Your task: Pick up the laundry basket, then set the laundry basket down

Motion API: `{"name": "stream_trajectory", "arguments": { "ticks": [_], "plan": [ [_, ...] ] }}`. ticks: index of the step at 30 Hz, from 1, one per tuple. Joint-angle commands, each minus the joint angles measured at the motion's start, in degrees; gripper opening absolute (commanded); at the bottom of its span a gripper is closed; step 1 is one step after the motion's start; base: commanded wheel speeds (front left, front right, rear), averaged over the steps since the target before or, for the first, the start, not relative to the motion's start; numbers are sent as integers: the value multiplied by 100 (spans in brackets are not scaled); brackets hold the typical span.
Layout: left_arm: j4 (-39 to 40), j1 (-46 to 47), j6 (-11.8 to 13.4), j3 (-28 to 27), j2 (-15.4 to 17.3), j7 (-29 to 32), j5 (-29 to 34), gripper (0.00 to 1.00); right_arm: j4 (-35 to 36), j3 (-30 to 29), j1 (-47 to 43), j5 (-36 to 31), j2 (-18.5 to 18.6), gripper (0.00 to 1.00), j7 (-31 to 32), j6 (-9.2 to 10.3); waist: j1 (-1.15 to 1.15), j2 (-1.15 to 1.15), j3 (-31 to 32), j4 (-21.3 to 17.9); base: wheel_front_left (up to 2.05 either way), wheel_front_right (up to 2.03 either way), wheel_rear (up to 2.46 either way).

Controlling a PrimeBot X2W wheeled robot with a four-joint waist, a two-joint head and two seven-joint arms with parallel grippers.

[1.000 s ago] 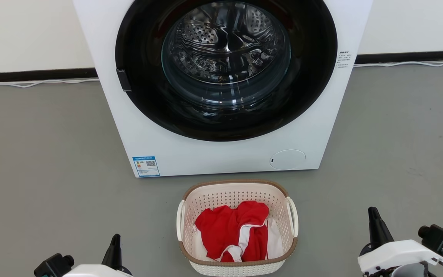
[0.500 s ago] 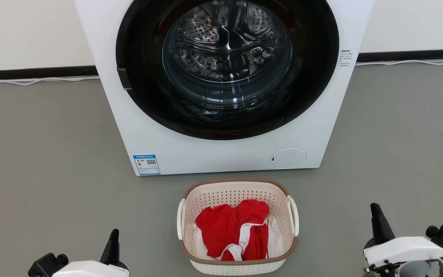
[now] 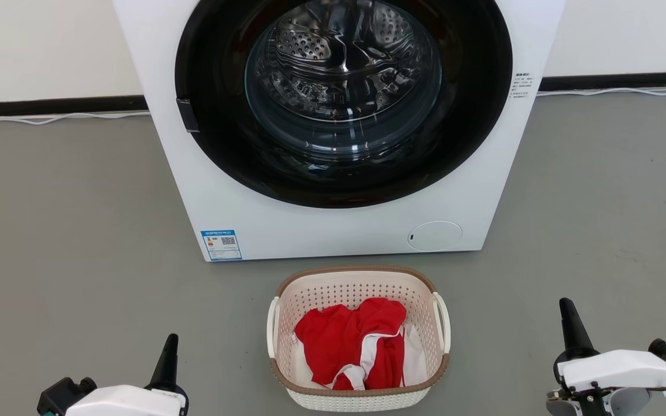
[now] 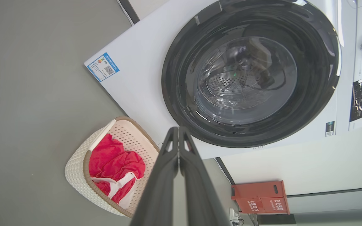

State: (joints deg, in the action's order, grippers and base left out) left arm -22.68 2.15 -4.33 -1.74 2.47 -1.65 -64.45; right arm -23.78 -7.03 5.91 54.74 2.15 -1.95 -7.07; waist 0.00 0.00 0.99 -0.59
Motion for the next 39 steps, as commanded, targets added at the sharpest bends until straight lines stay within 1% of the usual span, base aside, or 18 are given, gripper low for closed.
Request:
{"name": "stream_trajectory", "arguments": {
  "ticks": [1, 6, 39],
  "plan": [
    [213, 310, -73, -144, 48, 45, -206, 0, 243, 70, 92, 274, 59, 0, 73, -27, 0, 0, -5, 3, 0, 0, 0],
    [269, 318, -94, -173, 47, 110, -425, 0, 305, 69, 87, 570, 60, 0, 139, -28, 0, 0, -15, 8, 0, 0, 0],
    [739, 387, -270, -416, 42, 670, -2285, 0, 837, 54, 39, 3087, 70, 0, 699, -39, 0, 0, -96, 49, 0, 0, 0]
  ]
}}
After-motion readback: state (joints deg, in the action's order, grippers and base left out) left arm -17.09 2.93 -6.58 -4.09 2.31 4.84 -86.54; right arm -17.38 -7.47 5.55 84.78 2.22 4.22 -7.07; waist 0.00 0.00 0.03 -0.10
